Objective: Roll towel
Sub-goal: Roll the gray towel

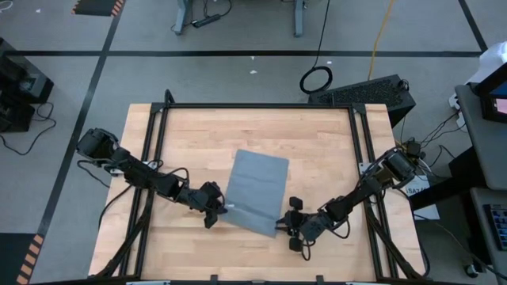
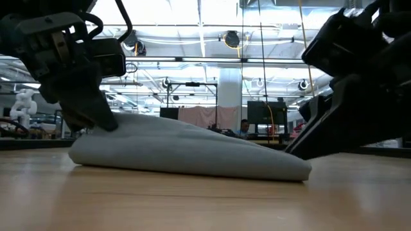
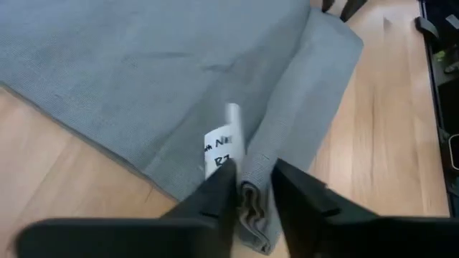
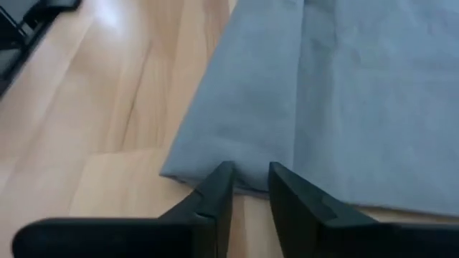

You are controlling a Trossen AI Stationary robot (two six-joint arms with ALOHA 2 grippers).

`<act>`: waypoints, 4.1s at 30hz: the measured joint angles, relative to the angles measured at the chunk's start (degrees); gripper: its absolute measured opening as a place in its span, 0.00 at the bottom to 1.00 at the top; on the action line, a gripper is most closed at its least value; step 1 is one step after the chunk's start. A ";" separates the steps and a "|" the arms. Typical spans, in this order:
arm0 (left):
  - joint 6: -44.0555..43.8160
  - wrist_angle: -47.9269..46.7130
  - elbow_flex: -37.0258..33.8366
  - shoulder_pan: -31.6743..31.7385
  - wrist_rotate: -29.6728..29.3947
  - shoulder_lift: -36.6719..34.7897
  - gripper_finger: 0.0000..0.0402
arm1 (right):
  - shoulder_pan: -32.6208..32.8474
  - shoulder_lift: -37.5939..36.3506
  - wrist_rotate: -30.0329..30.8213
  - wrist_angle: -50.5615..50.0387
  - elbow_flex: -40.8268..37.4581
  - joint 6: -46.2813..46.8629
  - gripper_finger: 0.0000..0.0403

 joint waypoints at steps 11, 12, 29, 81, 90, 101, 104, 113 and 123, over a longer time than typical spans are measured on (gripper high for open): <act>5.58 -4.76 -0.02 0.00 -0.72 -4.00 0.66 | 4.00 0.00 7.22 7.47 0.06 -2.34 0.39; 6.45 -5.71 -0.02 0.00 -0.74 -5.01 0.67 | 4.25 -0.02 7.88 9.57 0.08 -4.10 0.39; 24.04 2.82 0.07 -8.80 -10.32 -7.84 0.36 | -0.16 10.19 7.23 13.83 5.30 -11.41 0.19; 8.82 8.83 -0.07 -3.39 -12.24 9.28 0.07 | 3.03 8.09 11.20 -1.16 5.41 2.23 0.55; 16.25 8.33 -0.04 -10.07 -12.79 -0.82 0.11 | 2.21 7.98 9.43 -2.92 5.50 4.67 0.43; 32.35 12.63 2.15 -18.51 -29.57 11.63 0.74 | 2.21 8.12 8.94 -3.21 5.41 4.58 0.30; 35.86 12.58 2.97 -18.47 -28.99 14.18 0.79 | 2.21 8.13 8.78 -3.22 5.41 4.56 0.28; 32.60 8.85 2.97 -13.89 -25.78 16.03 0.54 | 2.23 8.17 7.87 -3.17 5.39 2.60 0.24; 27.70 6.31 3.02 -8.87 -10.49 13.29 0.04 | 2.39 7.58 6.22 -2.34 5.32 -0.92 0.19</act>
